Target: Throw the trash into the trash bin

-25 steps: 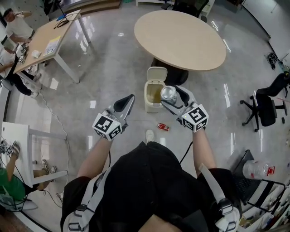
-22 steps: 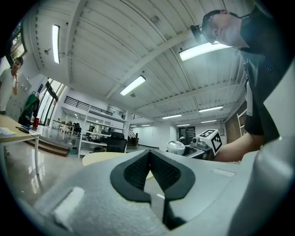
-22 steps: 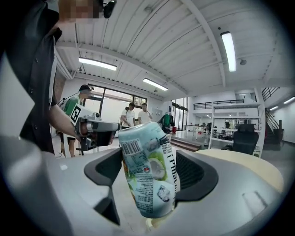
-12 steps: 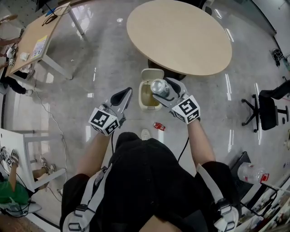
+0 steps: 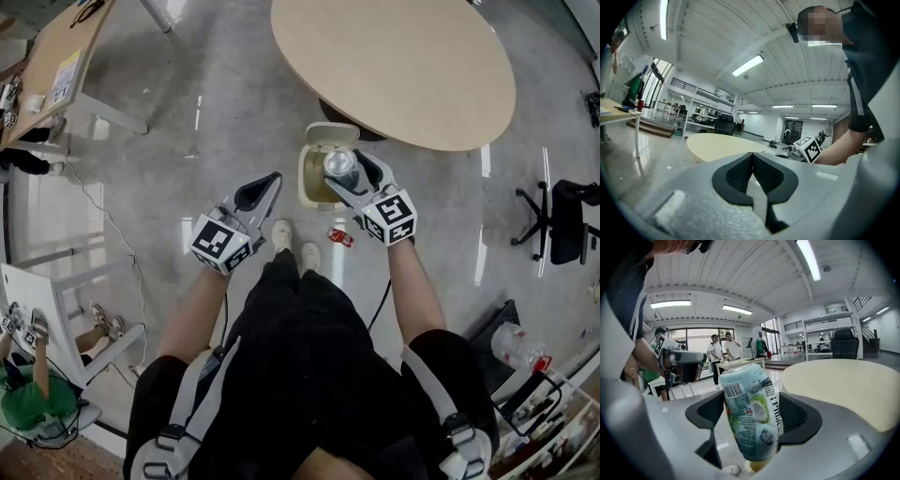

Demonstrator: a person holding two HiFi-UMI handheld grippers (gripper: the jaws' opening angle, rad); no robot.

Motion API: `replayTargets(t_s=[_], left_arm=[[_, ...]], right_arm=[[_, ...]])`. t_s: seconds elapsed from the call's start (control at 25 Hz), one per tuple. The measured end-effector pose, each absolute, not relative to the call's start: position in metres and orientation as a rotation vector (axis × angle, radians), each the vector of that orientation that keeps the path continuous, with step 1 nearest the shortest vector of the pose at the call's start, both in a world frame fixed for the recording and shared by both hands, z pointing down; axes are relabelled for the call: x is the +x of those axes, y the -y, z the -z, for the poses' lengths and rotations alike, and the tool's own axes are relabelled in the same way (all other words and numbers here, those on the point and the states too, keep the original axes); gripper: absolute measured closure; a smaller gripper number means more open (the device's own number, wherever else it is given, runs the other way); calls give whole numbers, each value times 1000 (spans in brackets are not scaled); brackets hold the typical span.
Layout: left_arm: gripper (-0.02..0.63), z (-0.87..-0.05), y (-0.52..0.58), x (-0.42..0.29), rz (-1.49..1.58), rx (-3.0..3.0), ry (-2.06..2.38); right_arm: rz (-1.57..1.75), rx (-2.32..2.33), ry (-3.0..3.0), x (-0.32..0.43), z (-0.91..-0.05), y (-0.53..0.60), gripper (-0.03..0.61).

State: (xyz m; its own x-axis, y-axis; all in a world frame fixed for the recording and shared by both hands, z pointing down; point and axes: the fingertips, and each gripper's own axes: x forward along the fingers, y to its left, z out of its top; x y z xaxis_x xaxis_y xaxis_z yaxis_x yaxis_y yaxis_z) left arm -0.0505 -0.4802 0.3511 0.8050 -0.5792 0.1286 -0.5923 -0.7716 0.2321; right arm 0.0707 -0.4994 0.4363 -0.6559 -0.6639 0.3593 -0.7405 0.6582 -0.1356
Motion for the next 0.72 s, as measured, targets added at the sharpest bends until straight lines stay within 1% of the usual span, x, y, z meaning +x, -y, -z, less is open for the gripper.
replayTargets(t_s=[0.4, 0.72], left_arm=[[614, -436, 518, -33, -172, 2697, 773], [614, -512, 531, -23, -312, 2642, 747]], right_arm=[[-633, 1174, 2411, 74, -553, 524, 204], [-778, 1205, 2293, 81, -624, 526, 204]])
